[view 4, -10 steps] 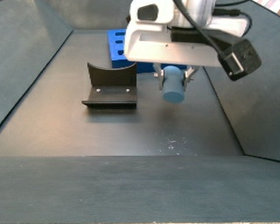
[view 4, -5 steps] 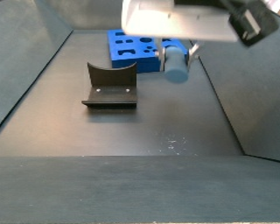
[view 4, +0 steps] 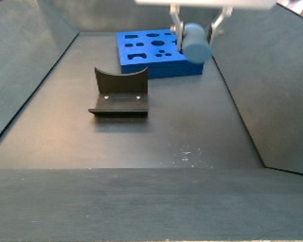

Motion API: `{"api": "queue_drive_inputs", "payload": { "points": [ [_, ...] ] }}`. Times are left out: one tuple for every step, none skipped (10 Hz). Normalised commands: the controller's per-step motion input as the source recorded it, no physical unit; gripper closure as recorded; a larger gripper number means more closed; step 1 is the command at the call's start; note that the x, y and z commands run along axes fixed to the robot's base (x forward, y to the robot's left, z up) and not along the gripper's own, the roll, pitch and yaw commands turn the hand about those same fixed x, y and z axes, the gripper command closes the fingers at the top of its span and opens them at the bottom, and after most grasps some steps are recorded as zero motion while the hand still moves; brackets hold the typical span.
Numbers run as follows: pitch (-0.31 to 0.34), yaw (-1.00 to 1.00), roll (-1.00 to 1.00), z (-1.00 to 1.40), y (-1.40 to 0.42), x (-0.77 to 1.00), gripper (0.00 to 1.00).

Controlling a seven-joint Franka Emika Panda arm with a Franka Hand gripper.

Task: Pick up the oval object. Move up. Place the oval object on the fixture. Regrasp the oval object. Move to above the board. Insert the oval object.
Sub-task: Place the oval object on the fixture.

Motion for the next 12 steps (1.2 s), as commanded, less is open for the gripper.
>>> {"api": "queue_drive_inputs", "payload": {
  "points": [
    [0.036,-0.01,-0.15,0.28,0.00,0.00,1.00],
    [-0.342,0.30,-0.01,-0.01,-0.34,1.00,1.00],
    [-0.323,0.28,0.01,-0.04,-0.33,1.00,1.00],
    [-0.256,0.23,0.04,-0.04,-0.31,1.00,1.00],
    [-0.134,0.13,0.03,-0.03,-0.28,1.00,1.00],
    [-0.063,0.09,0.04,-0.04,-0.26,1.00,1.00],
    [-0.038,0.07,0.04,-0.04,-0.25,1.00,1.00],
    [-0.005,0.04,0.06,-0.04,-0.22,1.00,1.00],
    [0.005,0.04,0.07,-0.04,-0.21,1.00,1.00],
    [0.026,0.04,0.09,-0.04,-0.18,1.00,1.00],
    [0.039,0.04,0.11,-0.04,-0.17,1.00,1.00],
    [0.057,0.04,0.13,-0.04,-0.15,1.00,1.00]
  ]
}}
